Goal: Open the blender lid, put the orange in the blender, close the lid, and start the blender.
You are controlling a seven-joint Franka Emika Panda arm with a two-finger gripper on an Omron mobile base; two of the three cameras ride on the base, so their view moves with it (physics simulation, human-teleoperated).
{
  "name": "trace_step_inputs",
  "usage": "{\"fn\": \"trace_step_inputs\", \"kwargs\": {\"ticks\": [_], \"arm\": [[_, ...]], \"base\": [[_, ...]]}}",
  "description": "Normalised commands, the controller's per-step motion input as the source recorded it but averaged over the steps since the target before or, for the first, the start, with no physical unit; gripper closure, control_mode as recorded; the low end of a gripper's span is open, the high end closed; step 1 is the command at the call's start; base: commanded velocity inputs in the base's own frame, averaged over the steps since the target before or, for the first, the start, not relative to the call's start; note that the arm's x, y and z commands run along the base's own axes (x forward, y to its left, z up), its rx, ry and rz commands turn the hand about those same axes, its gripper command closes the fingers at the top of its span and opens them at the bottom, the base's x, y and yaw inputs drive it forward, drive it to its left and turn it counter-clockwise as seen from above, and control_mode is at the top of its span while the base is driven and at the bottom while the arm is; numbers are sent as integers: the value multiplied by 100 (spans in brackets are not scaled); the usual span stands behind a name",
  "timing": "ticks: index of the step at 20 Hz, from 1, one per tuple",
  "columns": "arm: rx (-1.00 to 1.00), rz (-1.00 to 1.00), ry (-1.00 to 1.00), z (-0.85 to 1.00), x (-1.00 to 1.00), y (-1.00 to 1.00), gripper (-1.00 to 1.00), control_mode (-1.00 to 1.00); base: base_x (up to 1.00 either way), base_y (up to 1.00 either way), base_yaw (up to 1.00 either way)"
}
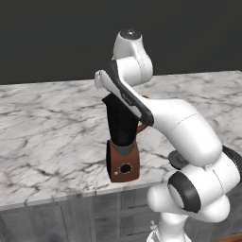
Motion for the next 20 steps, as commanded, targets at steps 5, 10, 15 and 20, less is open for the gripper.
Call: {"fn": "trace_step_inputs", "kwargs": {"ticks": [5, 10, 15, 20], "arm": [[2, 2, 11, -43, 1, -21, 100, -100], [5, 2, 0, -31, -49, -22, 100, -100], [1, 2, 2, -43, -29, -3, 100, -100], [0, 2, 11, -53, -6, 0, 100, -100]], "base": [[0, 0, 0], [0, 0, 0], [0, 0, 0], [0, 0, 0]]}}
